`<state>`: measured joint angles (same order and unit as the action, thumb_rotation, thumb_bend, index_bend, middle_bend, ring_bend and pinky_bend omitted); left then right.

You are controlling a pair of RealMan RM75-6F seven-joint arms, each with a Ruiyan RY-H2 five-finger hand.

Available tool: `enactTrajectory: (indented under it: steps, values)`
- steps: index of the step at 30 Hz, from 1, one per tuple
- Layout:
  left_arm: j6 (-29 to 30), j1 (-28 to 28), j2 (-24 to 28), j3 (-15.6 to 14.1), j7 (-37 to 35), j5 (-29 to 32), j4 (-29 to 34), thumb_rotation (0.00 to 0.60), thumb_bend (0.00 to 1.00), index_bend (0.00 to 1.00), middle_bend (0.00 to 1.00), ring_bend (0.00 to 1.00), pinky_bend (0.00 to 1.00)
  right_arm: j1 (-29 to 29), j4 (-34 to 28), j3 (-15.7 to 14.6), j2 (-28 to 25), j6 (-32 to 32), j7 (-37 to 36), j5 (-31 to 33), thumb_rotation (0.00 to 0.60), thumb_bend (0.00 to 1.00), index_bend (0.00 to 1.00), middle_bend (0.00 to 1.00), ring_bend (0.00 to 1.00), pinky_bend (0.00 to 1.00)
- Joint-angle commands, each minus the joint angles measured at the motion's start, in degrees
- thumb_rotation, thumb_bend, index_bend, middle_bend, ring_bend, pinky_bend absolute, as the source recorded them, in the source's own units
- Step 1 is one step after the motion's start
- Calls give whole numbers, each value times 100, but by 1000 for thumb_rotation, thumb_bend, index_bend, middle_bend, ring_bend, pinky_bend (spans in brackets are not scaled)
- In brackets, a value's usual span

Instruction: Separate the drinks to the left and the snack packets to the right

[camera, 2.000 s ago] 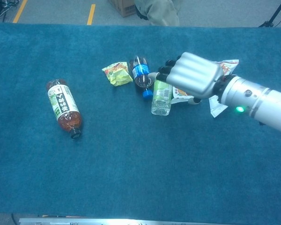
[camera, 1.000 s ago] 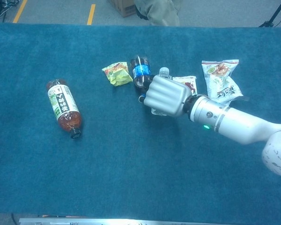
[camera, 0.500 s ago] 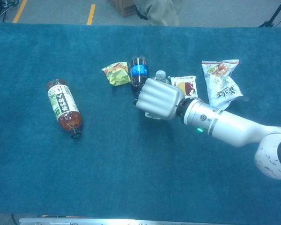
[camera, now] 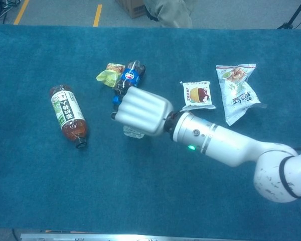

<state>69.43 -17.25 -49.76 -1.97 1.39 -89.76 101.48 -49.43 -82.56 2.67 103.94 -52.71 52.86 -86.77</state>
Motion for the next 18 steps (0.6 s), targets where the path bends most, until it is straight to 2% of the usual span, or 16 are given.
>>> enactTrajectory:
  steps: [1,4,6,10,12,18]
  values:
    - [9,6,5,1,2,-3,7,600,455,165,92,50,131,-42,106,54,207,4,55,-5,600,37,536,468,416,375]
    - [25,16,17,1,11,-11,15,600,455,165,92,50,131,-30,154,74,306,7,150,54,600,37,535,462,401,375]
    - [43,22,25,8,15,-15,23,600,455,165,92,50,131,-15,142,87,296,22,275,122,600,37,489,425,351,375]
    - [77,37,42,15,26,-25,36,600,455,165,92,50,131,34,1,140,133,25,441,291,600,38,287,321,245,362]
    - [78,36,46,21,40,-26,44,600,455,165,92,50,131,59,-116,171,16,0,469,350,600,38,229,296,227,357]
    - [-5,-48,79,79,140,-9,95,600,455,165,92,50,131,164,-592,195,-504,-141,474,429,600,41,193,281,217,353]
